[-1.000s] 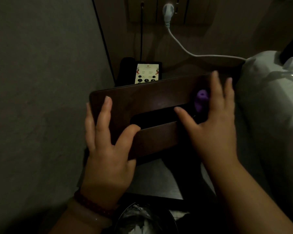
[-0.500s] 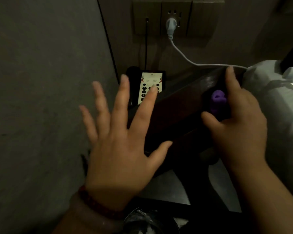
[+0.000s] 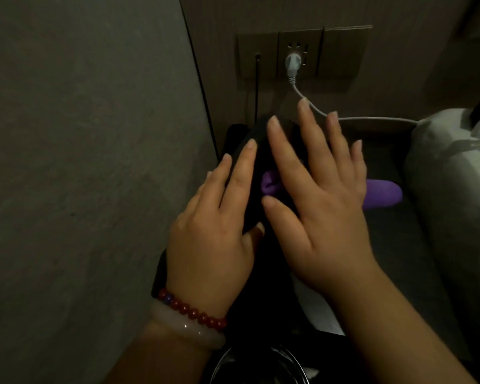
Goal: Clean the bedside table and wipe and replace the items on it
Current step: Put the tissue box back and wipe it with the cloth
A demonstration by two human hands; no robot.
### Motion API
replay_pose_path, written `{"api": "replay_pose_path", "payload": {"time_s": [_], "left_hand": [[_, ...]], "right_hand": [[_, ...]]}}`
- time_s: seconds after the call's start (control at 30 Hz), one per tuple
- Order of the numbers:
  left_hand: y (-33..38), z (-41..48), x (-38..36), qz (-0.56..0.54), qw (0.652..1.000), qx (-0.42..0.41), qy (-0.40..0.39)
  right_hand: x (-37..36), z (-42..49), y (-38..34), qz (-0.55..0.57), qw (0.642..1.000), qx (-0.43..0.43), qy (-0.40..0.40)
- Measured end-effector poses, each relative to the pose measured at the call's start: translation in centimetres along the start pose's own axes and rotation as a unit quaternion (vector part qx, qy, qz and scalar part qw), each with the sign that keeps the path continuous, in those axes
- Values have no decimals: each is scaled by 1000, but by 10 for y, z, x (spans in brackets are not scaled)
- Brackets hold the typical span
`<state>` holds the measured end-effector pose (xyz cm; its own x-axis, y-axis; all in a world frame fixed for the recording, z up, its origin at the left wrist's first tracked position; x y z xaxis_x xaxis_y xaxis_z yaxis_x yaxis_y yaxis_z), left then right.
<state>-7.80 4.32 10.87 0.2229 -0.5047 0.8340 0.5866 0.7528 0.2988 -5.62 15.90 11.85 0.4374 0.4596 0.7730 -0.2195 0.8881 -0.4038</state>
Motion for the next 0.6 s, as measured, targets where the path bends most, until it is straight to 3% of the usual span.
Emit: {"api": "replay_pose_path", "payload": {"time_s": [0.13,0.27,0.33,0.4,0.47,0.6], "left_hand": [[-1,-8,-4,-19,999,22,18],[-15,-11,-11,-59,994,87,31],[-14,-12,-17,-62,994,81,35],[-15,-11,-18,-78,993,76,43],[-19,-11,-16,-84,992,82,48],[-25,-12,-8,-71,990,111,52]], "right_hand": [[8,-2,13,-37,995,-39,84],[7,-8,47,112,966,-190,136],[-4,-5,25,28,982,-157,106],[-20,0,1,-54,995,-66,58],[-21,2,-3,-78,995,-29,49],[0,-1,31,44,978,-140,149]]}}
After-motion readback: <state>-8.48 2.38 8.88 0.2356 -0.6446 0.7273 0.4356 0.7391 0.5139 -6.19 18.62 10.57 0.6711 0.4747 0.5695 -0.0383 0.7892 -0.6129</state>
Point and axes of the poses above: each hand's wrist, its own z-axis towards the middle knuckle, its own x-axis out of the back of the hand, y = z × x, the point moved 7 cm from there along z, towards the middle knuckle, and after that the axes turned 9 degrees about -y, right-handed, at the moved point
